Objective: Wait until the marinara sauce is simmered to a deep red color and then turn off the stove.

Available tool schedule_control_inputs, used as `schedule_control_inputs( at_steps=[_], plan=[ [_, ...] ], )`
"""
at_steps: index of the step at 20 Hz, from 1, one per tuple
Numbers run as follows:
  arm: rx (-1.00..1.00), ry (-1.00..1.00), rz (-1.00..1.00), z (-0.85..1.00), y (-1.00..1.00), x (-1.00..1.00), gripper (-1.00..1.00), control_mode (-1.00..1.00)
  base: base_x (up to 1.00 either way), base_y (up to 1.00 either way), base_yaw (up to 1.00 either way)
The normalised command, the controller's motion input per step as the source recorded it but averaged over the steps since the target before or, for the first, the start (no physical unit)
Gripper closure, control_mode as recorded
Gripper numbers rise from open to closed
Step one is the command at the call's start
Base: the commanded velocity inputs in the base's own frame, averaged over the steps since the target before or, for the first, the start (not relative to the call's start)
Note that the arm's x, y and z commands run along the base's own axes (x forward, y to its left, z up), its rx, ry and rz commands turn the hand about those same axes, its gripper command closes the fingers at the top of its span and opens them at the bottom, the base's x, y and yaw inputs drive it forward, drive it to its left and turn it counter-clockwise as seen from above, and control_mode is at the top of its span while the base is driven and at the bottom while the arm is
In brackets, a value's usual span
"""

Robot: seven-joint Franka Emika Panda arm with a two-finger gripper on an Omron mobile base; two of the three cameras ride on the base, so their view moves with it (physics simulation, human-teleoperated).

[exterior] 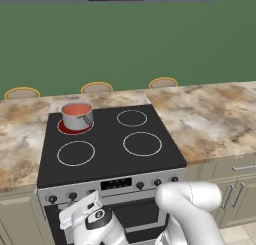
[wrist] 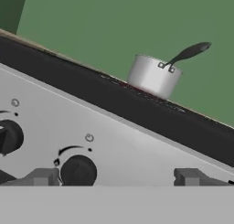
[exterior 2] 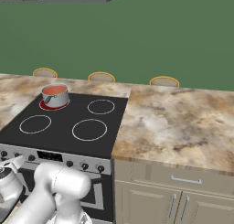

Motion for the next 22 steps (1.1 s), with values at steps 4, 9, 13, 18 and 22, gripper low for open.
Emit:
schedule_control_inputs(
  at_steps=[4,9,13,18,22],
  plan=[
    [0.00,0.00,0.00,-0.14,0.09,0.00,-1.00,-1.00,0.00,0.00,0.00],
    [0.00,0.00,0.00,-0.14,0.05,0.05,-1.00,-1.00,0.00,0.00,0.00],
    [0.00,0.00,0.00,-0.15,0.03,0.07,-1.00,-1.00,0.00,0.00,0.00],
    [0.00,0.00,0.00,-0.21,0.09,0.06,-1.00,-1.00,0.00,0.00,0.00],
    [0.00,0.00,0.00,-0.13,0.18,0.03,-1.00,-1.00,0.00,0.00,0.00]
  ],
)
